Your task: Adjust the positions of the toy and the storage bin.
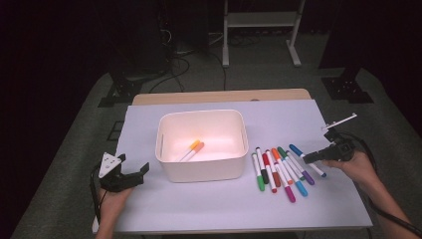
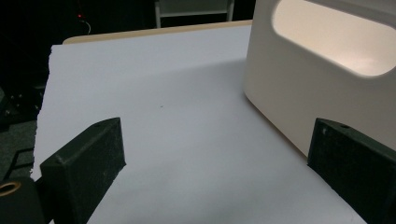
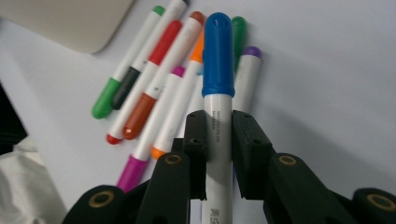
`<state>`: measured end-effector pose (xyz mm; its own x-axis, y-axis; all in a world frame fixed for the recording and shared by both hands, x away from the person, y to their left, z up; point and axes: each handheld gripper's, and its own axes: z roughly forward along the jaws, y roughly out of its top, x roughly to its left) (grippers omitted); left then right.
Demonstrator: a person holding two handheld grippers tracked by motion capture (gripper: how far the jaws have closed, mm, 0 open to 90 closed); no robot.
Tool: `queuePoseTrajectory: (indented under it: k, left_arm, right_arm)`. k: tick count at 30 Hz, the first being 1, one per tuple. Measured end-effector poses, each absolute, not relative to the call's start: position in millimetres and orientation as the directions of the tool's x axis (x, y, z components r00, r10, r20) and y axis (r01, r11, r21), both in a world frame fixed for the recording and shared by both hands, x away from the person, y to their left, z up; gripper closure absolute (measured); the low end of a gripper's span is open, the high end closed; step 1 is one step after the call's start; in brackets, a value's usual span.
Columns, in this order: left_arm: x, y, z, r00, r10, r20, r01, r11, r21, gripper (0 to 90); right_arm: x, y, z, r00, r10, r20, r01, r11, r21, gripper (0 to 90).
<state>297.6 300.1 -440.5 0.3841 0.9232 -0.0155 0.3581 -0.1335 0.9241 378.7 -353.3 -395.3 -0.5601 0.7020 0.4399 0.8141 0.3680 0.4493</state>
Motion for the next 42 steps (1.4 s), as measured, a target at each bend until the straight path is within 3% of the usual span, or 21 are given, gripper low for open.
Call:
queuePoseTrajectory:
  k: [17,34,42]
  left_arm:
    - [297,301,-440,0.381,0.924,-0.018,0.358,-0.13,0.925,2.6]
    - [298,301,-441,0.38,0.924,-0.031,0.359,-0.117,0.926,2.7]
    - [297,301,-440,0.382,0.924,-0.026,0.355,-0.121,0.927,2.7]
  right_arm:
    - [370,-320,-337,-0.664,0.574,0.478,0.742,0.433,0.511,75.6]
    - [380,-229,-260,-0.801,0.414,0.433,0.599,0.573,0.559,75.6]
    - [386,-188,-247,-0.832,0.355,0.427,0.552,0.616,0.562,75.6]
